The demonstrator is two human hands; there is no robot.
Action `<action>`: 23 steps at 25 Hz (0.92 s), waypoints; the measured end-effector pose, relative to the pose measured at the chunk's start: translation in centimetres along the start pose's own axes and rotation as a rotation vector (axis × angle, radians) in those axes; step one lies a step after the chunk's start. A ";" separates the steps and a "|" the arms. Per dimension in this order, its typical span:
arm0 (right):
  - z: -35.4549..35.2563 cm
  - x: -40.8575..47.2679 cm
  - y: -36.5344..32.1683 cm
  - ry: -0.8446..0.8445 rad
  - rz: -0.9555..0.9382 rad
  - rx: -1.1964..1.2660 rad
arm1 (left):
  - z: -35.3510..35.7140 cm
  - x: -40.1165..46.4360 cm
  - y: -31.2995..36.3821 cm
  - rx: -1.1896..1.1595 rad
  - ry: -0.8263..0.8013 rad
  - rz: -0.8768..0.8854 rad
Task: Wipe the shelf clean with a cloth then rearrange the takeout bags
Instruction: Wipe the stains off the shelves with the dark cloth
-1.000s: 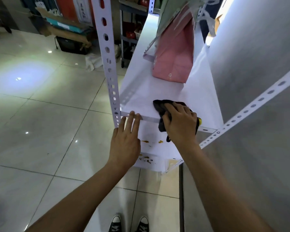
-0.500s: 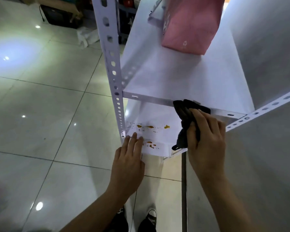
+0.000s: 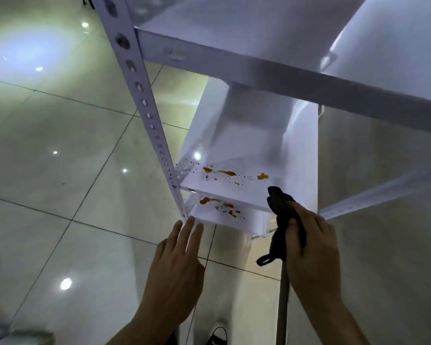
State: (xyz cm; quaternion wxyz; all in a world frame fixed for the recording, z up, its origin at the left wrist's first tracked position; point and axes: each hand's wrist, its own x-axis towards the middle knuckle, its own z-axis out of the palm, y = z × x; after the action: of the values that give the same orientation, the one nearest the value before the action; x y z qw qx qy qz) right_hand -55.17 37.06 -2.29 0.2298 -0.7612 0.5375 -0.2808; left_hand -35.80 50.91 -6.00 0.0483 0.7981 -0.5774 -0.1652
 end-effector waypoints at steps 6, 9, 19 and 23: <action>5.9 9.6 3.3 0.047 -0.140 -0.087 | 2.8 3.7 -0.5 0.013 0.022 -0.045; 10.0 11.9 6.7 -0.144 -0.095 -0.280 | 3.8 6.0 -1.1 -0.005 0.034 -0.051; 15.5 11.3 4.6 -0.394 -0.390 -0.326 | 4.3 9.1 -3.7 -0.038 -0.024 -0.051; 18.8 14.0 0.9 -0.457 -0.402 -0.363 | 3.3 9.3 -4.7 -0.053 -0.041 -0.005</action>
State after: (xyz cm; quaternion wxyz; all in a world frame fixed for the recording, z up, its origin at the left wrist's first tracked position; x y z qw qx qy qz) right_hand -39.44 24.36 -14.18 0.1453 -0.9234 0.3528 -0.0428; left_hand -29.99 44.10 -12.32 0.0573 0.7944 -0.5717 -0.1970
